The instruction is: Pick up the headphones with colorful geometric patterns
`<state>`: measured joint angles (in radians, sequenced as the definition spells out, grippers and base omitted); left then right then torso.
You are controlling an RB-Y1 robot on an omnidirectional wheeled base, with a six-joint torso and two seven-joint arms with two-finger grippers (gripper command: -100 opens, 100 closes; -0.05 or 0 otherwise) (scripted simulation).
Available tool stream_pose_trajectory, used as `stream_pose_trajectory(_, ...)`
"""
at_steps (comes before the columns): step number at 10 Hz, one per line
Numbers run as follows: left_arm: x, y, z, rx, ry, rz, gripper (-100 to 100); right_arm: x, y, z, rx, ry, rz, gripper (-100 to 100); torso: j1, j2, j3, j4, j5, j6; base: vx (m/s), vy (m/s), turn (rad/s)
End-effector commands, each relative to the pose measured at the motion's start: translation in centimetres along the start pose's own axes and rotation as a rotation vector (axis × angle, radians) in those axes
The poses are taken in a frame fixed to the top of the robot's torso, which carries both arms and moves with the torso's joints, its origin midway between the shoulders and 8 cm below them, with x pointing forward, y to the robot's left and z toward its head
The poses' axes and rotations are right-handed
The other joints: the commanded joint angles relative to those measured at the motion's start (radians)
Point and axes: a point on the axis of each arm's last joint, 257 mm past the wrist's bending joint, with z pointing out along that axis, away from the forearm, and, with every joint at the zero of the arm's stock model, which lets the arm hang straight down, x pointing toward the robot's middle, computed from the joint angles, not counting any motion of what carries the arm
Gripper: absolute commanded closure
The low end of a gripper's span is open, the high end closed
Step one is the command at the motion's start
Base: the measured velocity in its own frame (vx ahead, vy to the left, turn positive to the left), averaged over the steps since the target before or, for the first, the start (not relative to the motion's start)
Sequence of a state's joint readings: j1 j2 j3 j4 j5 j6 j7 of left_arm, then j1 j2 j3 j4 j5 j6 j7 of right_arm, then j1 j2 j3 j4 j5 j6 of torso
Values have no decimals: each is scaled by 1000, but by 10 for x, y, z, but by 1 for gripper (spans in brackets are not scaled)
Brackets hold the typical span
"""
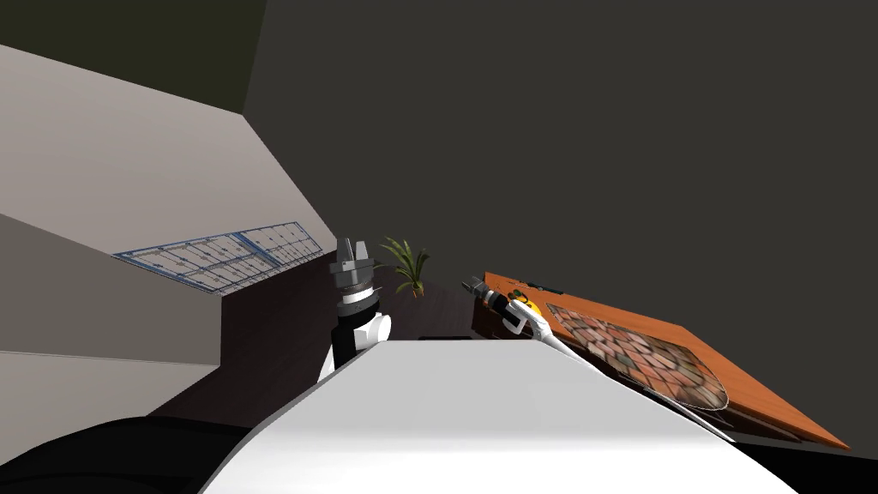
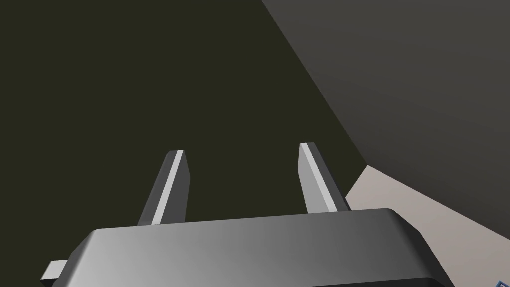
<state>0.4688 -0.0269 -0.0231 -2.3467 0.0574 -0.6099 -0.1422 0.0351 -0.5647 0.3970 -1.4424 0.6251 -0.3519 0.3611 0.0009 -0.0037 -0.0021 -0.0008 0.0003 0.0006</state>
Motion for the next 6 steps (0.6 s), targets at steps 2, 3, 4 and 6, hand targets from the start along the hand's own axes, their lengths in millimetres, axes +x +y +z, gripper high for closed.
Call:
stream_pose_trajectory(2, 0, 0, 0, 0, 0, 0, 0, 33, -21, -11, 32, 95, -96, -100, 0, 0, 0, 0, 0, 0, 50, 32, -6)
stream_pose_trajectory(3, 0, 0, 0, 0, 0, 0, 0, 48, -33, -19, 40, 148, -180, -100, 0, 0, 0, 0, 0, 0, 52, 30, -21)
stream_pose_trajectory(4, 0, 0, 0, 0, 0, 0, 0, 57, -40, -23, 53, 168, -176, -100, 0, 0, 0, 0, 0, 0, 46, 25, -7)
stream_pose_trajectory(6, 0, 0, 0, 0, 0, 0, 0, 95, -76, -49, 86, 300, -329, -100, 0, 0, 0, 0, 0, 0, 77, 40, -35)
